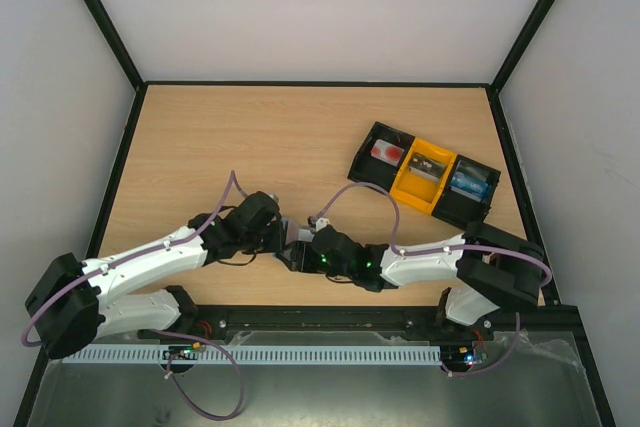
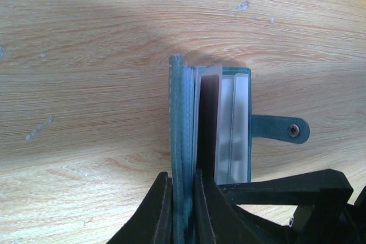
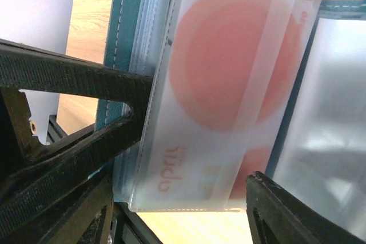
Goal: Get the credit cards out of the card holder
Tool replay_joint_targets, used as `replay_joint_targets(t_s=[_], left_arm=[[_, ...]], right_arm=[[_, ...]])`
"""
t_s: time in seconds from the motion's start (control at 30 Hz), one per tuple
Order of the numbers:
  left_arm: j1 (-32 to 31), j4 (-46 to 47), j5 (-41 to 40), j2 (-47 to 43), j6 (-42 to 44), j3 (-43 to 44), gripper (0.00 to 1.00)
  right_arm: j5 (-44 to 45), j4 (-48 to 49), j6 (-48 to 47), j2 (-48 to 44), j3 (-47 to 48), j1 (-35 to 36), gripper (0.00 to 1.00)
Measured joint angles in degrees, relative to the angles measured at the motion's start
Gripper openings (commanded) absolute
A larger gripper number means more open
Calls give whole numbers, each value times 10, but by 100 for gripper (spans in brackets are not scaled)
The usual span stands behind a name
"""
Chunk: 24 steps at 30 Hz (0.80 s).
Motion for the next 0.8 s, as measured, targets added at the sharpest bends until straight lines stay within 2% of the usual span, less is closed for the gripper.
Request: replay_joint_targets(t_s=[0.17, 0.43, 0.8], left_arm=[[0, 10, 2, 0, -2, 0, 3], [0, 26, 12, 0, -3, -11, 3], [4, 58, 35, -1, -4, -41, 2]], right_arm=[[30, -32, -4, -18, 7, 5, 50], [75, -80, -4, -64, -17, 4, 51], [105, -135, 6, -73, -34, 4, 49]])
